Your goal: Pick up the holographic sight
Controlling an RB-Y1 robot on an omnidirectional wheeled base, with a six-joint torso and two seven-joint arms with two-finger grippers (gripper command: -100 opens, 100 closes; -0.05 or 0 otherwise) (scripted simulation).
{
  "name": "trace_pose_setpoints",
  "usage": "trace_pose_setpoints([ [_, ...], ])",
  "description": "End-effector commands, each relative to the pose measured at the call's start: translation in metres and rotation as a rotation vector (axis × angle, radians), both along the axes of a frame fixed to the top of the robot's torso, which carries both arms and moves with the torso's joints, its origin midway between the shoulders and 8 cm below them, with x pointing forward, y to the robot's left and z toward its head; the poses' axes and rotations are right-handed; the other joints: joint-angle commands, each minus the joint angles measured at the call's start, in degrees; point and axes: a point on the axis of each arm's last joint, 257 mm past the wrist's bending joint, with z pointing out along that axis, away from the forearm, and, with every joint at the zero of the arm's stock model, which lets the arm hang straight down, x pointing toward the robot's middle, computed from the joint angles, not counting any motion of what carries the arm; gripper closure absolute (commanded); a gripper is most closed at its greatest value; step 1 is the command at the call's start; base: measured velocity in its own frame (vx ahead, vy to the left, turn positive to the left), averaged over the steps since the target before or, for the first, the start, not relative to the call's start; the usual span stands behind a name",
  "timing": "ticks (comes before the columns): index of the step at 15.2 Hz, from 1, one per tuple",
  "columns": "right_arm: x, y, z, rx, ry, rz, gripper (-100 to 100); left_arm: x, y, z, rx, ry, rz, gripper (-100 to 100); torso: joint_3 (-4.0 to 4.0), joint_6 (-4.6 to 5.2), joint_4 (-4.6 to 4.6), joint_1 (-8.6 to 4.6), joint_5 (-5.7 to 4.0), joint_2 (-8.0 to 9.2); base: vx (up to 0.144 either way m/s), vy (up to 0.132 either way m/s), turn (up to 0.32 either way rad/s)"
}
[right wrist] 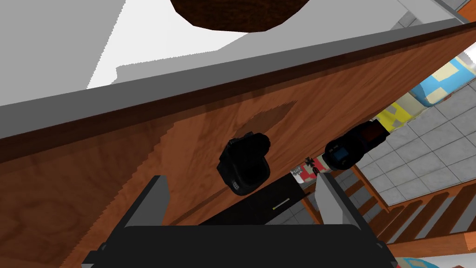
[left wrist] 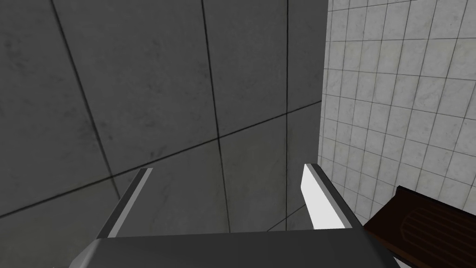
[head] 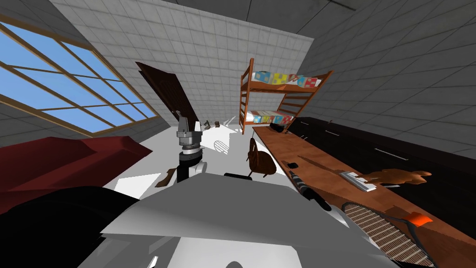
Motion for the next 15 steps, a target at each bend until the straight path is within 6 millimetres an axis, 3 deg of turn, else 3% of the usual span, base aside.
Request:
trace_pose_setpoints([
  [1,-0.001,-0.003,-0.002,-0.003,0.008,-0.006,-100,0.000,0.000,0.000,0.000,0.000,0.000,0,0.00,0.00,0.00,0.00,0.00,0.00,0.000,0.000,0.000],
  [7,-0.001,-0.003,-0.002,-0.003,0.008,-0.006,-100,0.000,0.000,0.000,0.000,0.000,0.000,0,0.03,-0.01,0.01,-0.05,-0.01,0.04,0.000,0.000,-0.001],
  [8,0.012,-0.019,0.014,-0.031,-0.019,-0.018,-100,0.000,0.000,0.000,0.000,0.000,0.000,0,0.03,-0.01,0.01,-0.07,-0.02,0.06,0.030,0.057,-0.140],
  [11,0.023,-0.039,0.031,-0.068,-0.036,-0.036,-100,0.000,0.000,0.000,0.000,0.000,0.000,0,-0.13,0.07,-0.05,0.57,0.11,-0.23,0.084,0.174,-0.315],
  [15,0.032,-0.063,0.050,-0.114,-0.047,-0.060,-100,0.000,0.000,0.000,0.000,0.000,0.000,0,-0.19,-0.04,-0.06,0.67,0.15,-0.35,0.089,0.167,-0.049],
])
